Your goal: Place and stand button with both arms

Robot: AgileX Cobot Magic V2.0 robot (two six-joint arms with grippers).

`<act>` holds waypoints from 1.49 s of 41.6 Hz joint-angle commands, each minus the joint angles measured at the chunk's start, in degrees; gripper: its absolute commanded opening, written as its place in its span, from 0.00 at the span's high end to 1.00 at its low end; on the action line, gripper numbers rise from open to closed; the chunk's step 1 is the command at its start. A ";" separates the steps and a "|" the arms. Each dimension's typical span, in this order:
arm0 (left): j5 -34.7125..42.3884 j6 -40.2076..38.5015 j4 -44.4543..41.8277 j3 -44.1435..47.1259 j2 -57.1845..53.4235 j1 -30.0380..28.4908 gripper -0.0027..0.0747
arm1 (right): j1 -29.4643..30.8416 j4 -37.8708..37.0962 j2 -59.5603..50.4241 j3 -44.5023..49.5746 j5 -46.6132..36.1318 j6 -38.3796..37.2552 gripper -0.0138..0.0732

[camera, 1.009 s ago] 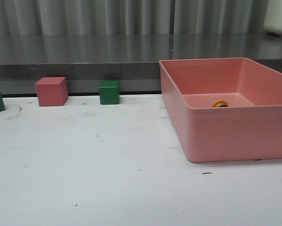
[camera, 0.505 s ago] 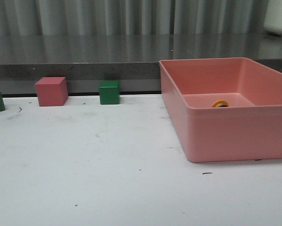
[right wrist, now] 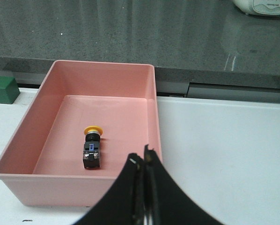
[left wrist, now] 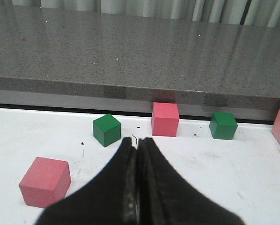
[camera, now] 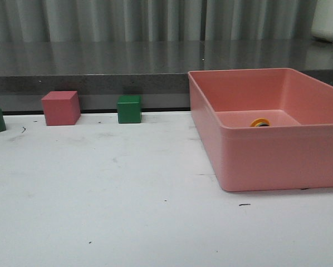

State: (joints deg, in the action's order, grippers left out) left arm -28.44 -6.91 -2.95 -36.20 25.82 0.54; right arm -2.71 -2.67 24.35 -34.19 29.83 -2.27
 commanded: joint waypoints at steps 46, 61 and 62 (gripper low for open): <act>3.30 -0.40 -2.25 -1.68 0.73 0.59 0.24 | 0.03 -0.51 0.81 -1.99 -4.82 0.52 0.16; 3.30 -0.40 -2.25 -1.68 0.73 0.59 0.24 | -0.21 7.07 13.12 -13.85 12.35 1.47 0.16; 3.30 -0.40 -2.25 -1.68 0.73 0.59 0.24 | -0.44 7.19 14.69 -15.17 13.90 1.59 0.16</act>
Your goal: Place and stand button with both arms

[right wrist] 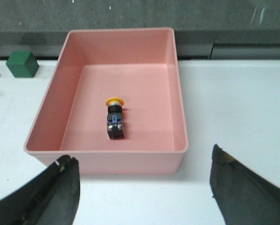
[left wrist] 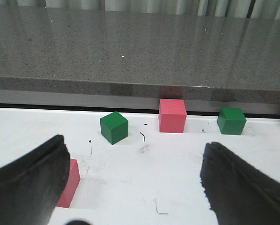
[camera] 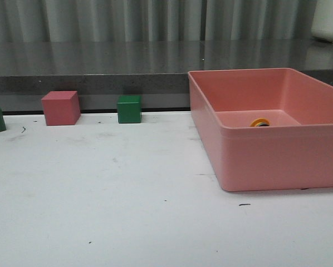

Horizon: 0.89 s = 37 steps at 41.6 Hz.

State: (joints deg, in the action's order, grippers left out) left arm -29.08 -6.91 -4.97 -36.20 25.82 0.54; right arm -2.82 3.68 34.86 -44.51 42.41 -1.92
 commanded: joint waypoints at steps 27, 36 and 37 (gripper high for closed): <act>3.95 -0.40 -0.24 -1.68 0.73 0.59 0.24 | -11.19 -0.28 34.94 -24.68 13.49 3.33 0.16; 3.95 -0.40 -0.24 -1.68 0.73 0.59 0.24 | -11.12 -2.35 44.91 -29.39 14.03 3.33 0.16; 3.95 -0.40 -0.24 -1.68 0.73 0.59 0.24 | -11.12 -2.46 45.77 -29.99 14.08 3.33 0.16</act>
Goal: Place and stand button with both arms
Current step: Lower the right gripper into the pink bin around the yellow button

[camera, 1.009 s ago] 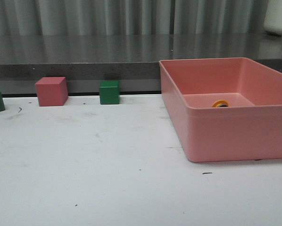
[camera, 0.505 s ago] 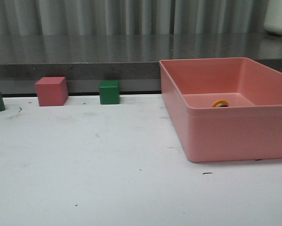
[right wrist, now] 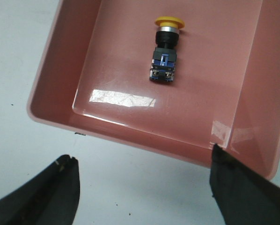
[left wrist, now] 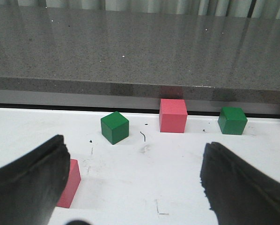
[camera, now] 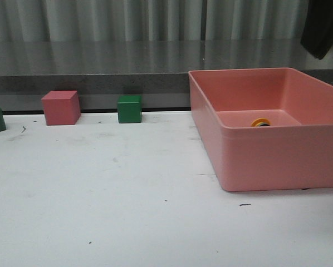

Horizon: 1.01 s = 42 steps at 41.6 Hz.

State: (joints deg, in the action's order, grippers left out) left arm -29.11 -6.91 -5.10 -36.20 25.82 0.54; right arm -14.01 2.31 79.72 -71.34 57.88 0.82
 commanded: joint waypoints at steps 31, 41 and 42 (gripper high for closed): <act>3.97 -0.40 -0.10 -1.68 0.73 0.59 0.24 | 0.08 -6.03 27.04 -20.06 -0.74 -10.21 0.16; 3.97 -0.40 -0.10 -1.68 0.73 0.59 0.24 | 0.26 -6.03 32.73 -25.20 -0.72 -12.08 0.16; 3.97 -0.40 -0.10 -1.68 0.73 0.59 0.24 | 0.31 -6.03 33.18 -25.65 -0.66 -12.27 0.16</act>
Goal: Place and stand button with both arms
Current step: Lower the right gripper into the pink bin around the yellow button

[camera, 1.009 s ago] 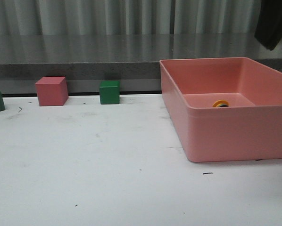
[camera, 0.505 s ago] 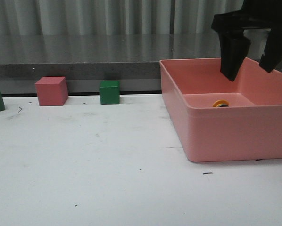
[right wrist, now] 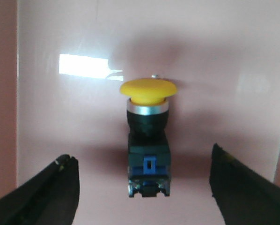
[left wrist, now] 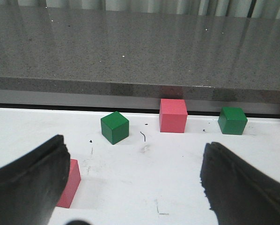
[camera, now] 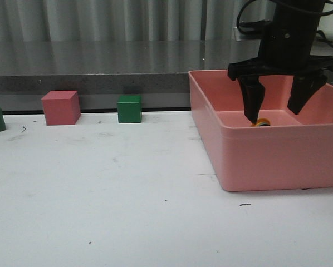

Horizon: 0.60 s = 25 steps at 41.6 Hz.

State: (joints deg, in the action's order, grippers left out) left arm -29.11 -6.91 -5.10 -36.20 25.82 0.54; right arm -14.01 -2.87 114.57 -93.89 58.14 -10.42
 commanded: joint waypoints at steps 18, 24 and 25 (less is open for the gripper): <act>3.97 -0.40 -0.10 -1.68 0.73 0.59 0.24 | 2.03 -0.15 4.13 -6.32 0.15 -2.37 0.16; 3.97 -0.40 -0.10 -1.68 0.73 0.59 0.24 | 2.03 -0.10 5.37 -6.32 0.42 -2.37 0.16; 3.97 -0.40 -0.10 -1.68 0.73 0.59 0.24 | 2.03 -0.10 5.47 -6.32 0.53 -2.37 0.16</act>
State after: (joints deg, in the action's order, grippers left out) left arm -29.11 -6.91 -5.10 -36.20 25.82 0.54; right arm -12.20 -2.87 123.07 -98.42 58.65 -12.71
